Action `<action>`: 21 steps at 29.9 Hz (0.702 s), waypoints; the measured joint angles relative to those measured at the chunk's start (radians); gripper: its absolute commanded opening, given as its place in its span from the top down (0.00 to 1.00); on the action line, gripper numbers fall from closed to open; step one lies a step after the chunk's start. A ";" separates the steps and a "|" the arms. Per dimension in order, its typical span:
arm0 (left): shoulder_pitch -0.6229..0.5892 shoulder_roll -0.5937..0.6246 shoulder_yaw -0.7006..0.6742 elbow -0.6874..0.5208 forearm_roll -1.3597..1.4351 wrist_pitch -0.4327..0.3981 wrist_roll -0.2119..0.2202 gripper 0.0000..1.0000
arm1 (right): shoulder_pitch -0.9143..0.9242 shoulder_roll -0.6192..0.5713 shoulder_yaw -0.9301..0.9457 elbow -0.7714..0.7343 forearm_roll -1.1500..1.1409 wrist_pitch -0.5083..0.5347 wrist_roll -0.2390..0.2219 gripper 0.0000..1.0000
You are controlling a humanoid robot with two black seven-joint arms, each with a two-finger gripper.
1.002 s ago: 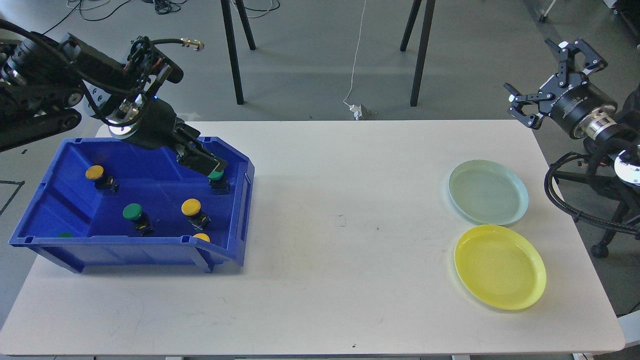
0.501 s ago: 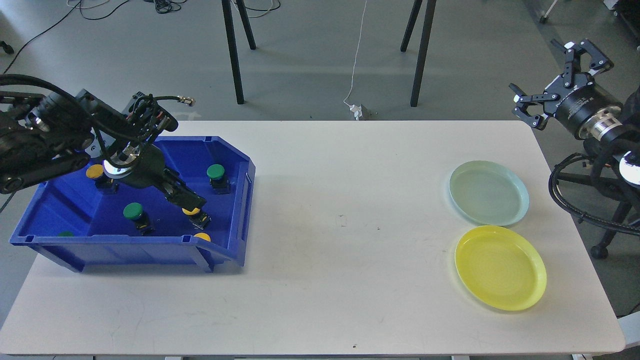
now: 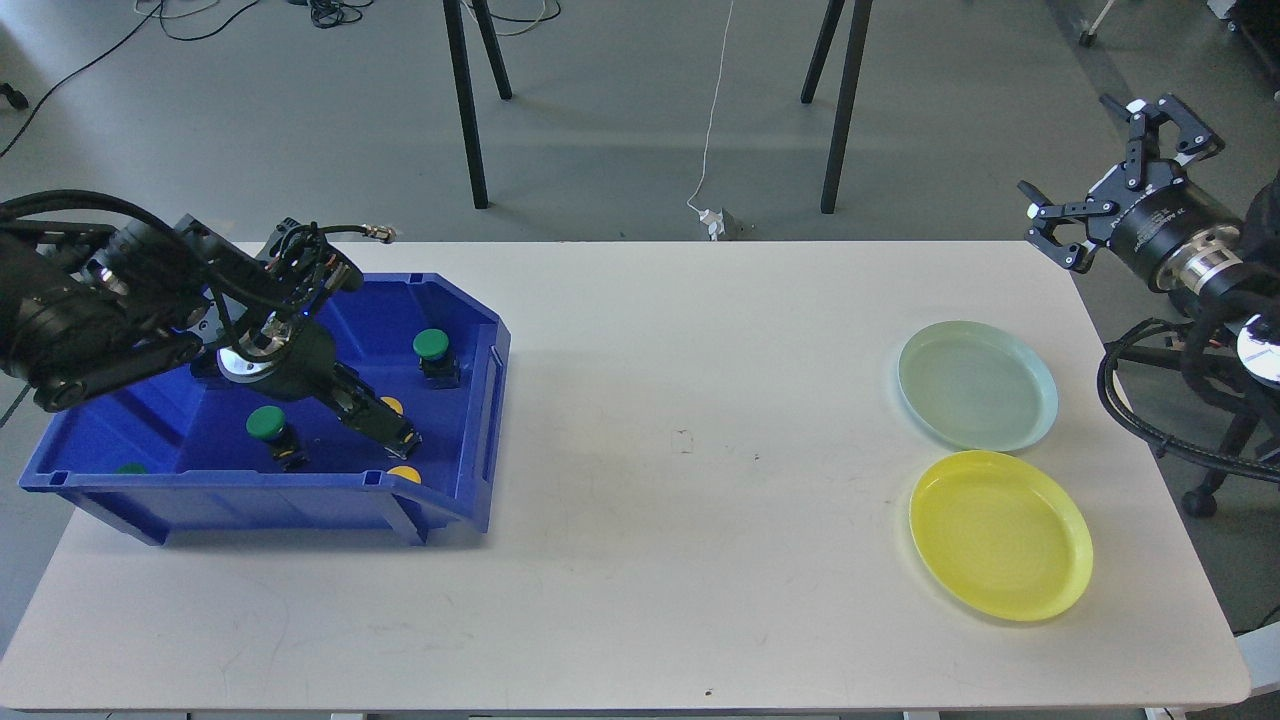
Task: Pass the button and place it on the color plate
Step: 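Lower the left gripper into the bin and grasp a yellow-topped button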
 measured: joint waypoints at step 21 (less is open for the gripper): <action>0.099 -0.101 -0.007 0.165 -0.013 0.000 0.000 0.11 | -0.032 -0.001 0.000 0.001 0.001 0.000 0.000 0.00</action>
